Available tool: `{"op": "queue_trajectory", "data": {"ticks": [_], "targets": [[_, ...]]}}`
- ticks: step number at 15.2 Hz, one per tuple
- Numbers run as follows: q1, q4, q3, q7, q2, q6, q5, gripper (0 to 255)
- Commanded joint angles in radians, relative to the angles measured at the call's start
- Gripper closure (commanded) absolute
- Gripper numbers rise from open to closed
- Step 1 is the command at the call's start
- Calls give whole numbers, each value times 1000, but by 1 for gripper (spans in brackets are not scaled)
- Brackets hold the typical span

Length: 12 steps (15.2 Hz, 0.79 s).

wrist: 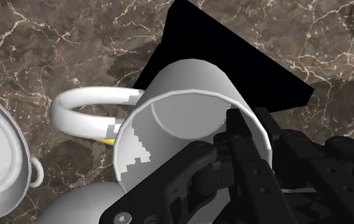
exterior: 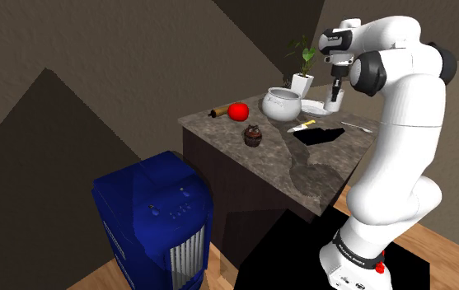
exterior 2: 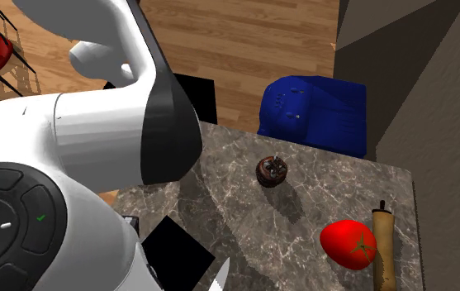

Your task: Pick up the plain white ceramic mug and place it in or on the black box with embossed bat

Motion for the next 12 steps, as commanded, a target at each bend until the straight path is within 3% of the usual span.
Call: {"op": "queue_trajectory", "data": {"ticks": [1,12], "targets": [[1,-29,0,-1,-4,26,-2,255],[12,-176,5,14,-2,172,-2,255]]}}
